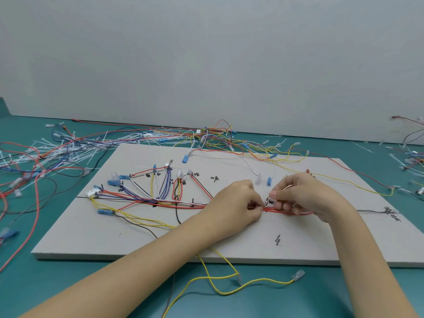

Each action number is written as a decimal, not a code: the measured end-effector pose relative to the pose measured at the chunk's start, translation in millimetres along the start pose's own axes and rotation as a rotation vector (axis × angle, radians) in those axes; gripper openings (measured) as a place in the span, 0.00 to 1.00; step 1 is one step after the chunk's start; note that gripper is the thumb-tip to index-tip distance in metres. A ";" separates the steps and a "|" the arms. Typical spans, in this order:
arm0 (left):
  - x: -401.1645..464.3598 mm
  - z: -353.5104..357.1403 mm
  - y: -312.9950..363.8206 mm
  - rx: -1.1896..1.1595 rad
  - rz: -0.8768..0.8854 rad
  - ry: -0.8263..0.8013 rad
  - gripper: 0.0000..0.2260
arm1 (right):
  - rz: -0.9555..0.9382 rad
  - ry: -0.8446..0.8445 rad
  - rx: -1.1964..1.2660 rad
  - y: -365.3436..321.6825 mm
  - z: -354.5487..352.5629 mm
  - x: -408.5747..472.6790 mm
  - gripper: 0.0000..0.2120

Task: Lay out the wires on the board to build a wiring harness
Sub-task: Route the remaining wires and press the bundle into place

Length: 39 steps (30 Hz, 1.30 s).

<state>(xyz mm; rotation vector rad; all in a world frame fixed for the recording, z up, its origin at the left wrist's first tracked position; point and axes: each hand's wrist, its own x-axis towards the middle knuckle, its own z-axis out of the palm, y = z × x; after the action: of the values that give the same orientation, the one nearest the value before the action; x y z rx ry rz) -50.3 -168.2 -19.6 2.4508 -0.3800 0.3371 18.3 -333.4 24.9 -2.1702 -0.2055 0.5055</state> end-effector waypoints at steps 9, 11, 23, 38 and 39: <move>-0.2 -0.4 0.1 0.001 -0.005 0.003 0.09 | -0.047 0.061 -0.241 1.0 5.3 3.2 0.05; -0.1 -0.3 -0.1 0.004 -0.001 0.007 0.09 | -0.056 0.054 -0.274 2.0 5.7 3.8 0.05; 0.4 -1.3 0.1 0.025 0.012 0.001 0.08 | -0.225 0.027 -0.459 -1.0 4.1 0.7 0.06; -2.6 -34.6 -4.9 -0.093 -0.105 -0.115 0.07 | -0.216 0.079 -0.371 0.1 1.6 0.0 0.06; -4.1 -44.8 -5.5 -0.093 -0.137 -0.140 0.07 | -0.224 0.109 -0.357 0.1 0.9 0.4 0.06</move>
<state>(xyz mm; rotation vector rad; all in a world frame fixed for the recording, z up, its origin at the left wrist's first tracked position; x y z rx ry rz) -58.7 -135.3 10.5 2.4008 -0.2780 0.0875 18.2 -332.6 24.3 -2.4723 -0.5048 0.2337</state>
